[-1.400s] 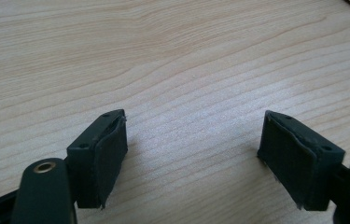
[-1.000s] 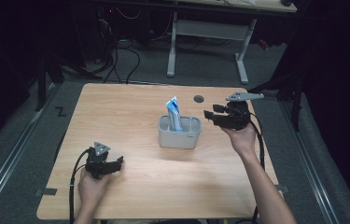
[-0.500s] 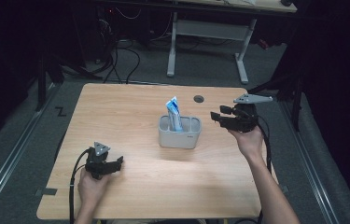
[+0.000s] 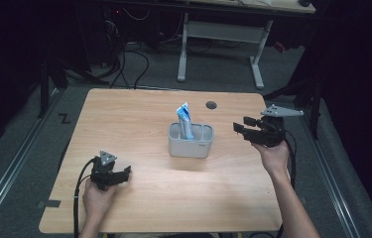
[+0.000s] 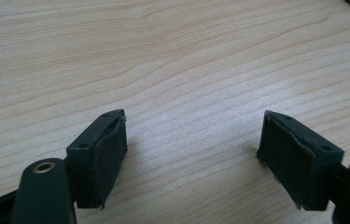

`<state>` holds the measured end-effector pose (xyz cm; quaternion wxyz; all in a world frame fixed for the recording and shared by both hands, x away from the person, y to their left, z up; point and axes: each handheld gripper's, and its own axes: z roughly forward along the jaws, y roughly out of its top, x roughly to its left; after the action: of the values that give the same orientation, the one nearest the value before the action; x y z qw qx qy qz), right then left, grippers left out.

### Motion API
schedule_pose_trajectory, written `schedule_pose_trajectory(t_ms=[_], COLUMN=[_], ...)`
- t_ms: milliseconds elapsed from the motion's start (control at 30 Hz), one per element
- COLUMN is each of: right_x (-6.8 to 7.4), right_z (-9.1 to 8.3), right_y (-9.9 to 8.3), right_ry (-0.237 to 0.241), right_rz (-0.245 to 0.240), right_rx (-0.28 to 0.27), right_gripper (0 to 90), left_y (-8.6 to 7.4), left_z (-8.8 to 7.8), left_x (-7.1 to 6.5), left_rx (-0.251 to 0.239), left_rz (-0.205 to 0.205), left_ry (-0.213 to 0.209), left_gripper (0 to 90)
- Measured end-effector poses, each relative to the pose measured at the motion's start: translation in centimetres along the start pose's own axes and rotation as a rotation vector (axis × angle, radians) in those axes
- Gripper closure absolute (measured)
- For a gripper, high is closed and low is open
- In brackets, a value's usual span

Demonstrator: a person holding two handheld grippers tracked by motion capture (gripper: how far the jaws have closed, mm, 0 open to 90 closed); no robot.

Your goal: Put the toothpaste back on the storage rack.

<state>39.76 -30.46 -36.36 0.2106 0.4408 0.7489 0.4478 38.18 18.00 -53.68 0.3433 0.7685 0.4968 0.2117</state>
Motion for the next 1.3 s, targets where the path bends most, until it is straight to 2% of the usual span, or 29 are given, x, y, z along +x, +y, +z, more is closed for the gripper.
schedule_pose_trajectory(t_ms=[233,800,1200,1300], right_x=[-0.8,-1.6,-1.7,-1.9], right_z=[-0.6,-1.8,-1.8,-1.8], right_y=[-0.7,-2.7,-4.0,-4.6], right_ry=[-0.008,-0.016,-0.022,-0.023], right_rz=[0.023,0.071,0.063,0.073], right_rx=[-0.011,-0.027,-0.020,-0.021], right_gripper=[47.1,47.0,45.6,45.5], left_y=[0.0,0.0,0.0,0.0], left_z=[0.0,0.0,0.0,0.0], left_x=[0.0,0.0,0.0,0.0], left_rx=[0.000,-0.001,-0.002,-0.001], left_rz=[-0.001,-0.002,-0.003,-0.003], left_ry=[0.000,0.001,0.002,0.002], left_gripper=[23.8,23.8,23.8,23.8])
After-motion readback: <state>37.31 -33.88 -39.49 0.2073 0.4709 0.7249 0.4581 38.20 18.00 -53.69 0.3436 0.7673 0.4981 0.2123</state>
